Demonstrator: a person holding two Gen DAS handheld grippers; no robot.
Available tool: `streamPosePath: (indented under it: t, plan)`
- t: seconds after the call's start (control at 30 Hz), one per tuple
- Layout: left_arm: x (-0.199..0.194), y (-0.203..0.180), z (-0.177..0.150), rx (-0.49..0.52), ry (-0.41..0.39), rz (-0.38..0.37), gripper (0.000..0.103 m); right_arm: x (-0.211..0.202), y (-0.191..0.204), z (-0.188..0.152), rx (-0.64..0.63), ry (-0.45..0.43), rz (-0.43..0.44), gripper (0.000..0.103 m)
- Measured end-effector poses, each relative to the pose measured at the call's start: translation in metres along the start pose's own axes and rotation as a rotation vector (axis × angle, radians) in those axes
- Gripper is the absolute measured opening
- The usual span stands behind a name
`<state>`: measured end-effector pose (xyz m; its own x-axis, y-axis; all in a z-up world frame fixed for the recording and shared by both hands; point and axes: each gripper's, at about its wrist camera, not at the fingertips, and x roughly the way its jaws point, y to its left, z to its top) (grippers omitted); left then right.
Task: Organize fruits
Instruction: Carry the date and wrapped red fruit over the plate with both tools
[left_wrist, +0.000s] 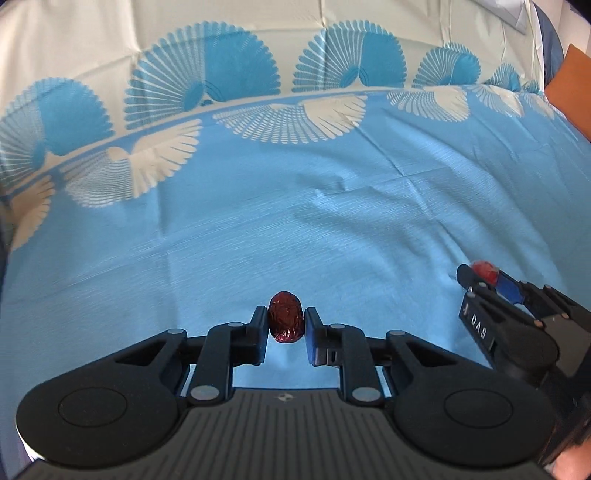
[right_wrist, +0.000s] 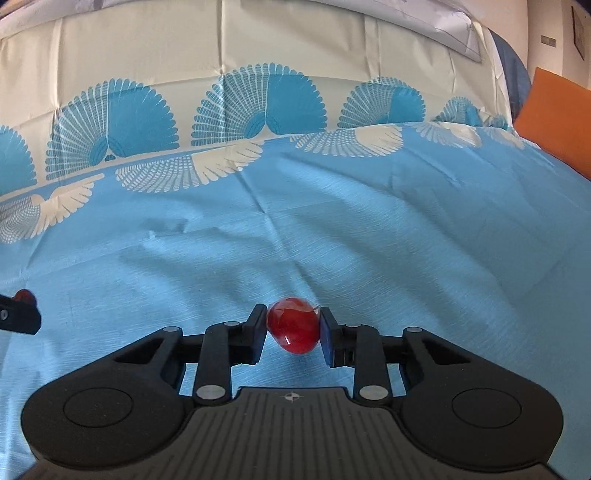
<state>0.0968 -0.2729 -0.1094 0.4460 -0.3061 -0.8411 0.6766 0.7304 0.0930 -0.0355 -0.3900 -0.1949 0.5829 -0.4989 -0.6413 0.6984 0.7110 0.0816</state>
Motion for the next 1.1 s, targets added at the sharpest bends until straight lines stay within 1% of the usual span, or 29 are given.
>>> streamPosePath:
  t: [0.17,0.33,0.47,0.6,0.77,0.9,1.0,1.1]
  plan:
    - [-0.062,0.023,-0.031,-0.021,-0.002,0.045,0.022,-0.060,0.004,0.004,0.002,0.013,0.101,0.031]
    - [-0.118,0.050,-0.068,-0.074,0.000,0.088,0.022,-0.122,0.007,0.007,-0.017,0.016,0.191,0.031]
    - [-0.159,0.074,-0.098,-0.129,0.003,0.120,0.022,-0.176,0.012,0.006,-0.061,0.007,0.257,0.031]
    - [-0.198,0.096,-0.129,-0.183,-0.011,0.142,0.022,-0.232,0.023,-0.005,-0.130,0.001,0.335,0.031]
    - [-0.235,0.116,-0.170,-0.236,-0.016,0.165,0.022,-0.285,0.043,-0.023,-0.205,0.013,0.431,0.031]
    - [-0.258,0.124,-0.203,-0.264,-0.027,0.186,0.022,-0.318,0.061,-0.037,-0.250,0.028,0.494,0.031]
    - [-0.272,0.124,-0.222,-0.287,-0.041,0.192,0.022,-0.338,0.072,-0.046,-0.300,0.023,0.525,0.031]
    - [-0.282,0.123,-0.236,-0.300,-0.057,0.184,0.022,-0.354,0.080,-0.052,-0.350,-0.004,0.537,0.031]
